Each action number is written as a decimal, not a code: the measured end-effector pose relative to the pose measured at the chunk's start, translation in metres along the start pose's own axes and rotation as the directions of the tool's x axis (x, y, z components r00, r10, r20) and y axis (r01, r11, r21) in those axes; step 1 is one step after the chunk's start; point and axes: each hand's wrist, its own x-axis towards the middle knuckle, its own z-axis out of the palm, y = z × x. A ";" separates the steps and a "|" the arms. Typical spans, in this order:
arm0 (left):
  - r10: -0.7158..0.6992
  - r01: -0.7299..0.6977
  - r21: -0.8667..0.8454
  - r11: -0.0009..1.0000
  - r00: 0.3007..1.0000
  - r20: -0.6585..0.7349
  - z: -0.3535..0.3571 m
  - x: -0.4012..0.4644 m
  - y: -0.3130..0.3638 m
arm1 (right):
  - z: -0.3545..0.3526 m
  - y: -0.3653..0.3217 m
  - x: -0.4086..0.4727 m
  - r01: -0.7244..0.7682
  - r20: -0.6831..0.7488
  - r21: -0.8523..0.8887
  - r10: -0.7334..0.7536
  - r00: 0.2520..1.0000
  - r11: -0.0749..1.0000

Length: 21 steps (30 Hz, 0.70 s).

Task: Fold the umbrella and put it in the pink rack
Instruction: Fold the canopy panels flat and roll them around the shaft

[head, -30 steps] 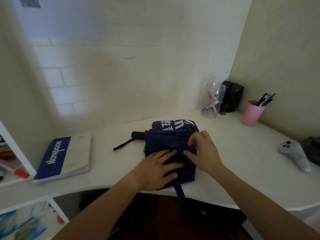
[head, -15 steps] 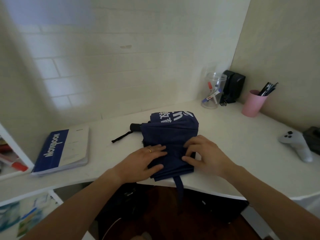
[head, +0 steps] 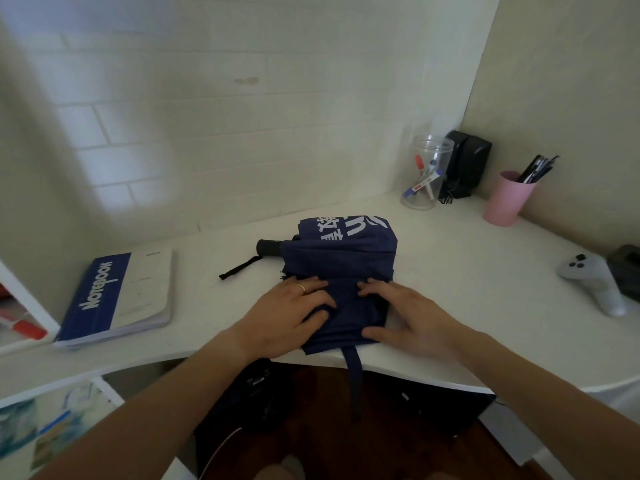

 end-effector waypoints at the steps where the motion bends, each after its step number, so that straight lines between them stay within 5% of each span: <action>1: 0.018 -0.016 0.028 0.999 0.997 -0.076 0.005 0.001 0.008 | 0.000 -0.002 0.000 -0.025 0.026 0.100 0.022 0.999 0.995; 4: 0.096 -0.095 0.007 0.995 0.992 -0.076 0.016 0.006 0.026 | -0.007 -0.001 0.002 -0.057 0.056 0.369 0.039 0.998 0.928; 6: 0.117 -0.116 -0.057 0.992 0.993 0.016 0.023 0.006 0.027 | -0.013 0.005 0.002 -0.054 0.040 0.396 0.042 0.998 0.917; 12: 0.067 -0.047 -0.251 0.967 0.995 0.072 0.022 0.000 0.019 | -0.017 0.018 0.013 0.080 -0.216 -0.014 -0.081 0.973 0.997; 16: 0.133 -0.108 -0.180 0.978 0.982 0.134 0.023 -0.003 0.017 | -0.019 0.022 0.014 0.150 -0.207 -0.186 -0.188 0.960 0.971; 21: 0.130 -0.101 -0.178 0.979 0.980 0.154 0.023 -0.008 0.017 | -0.016 0.000 -0.005 0.117 -0.341 -0.132 -0.156 0.927 0.984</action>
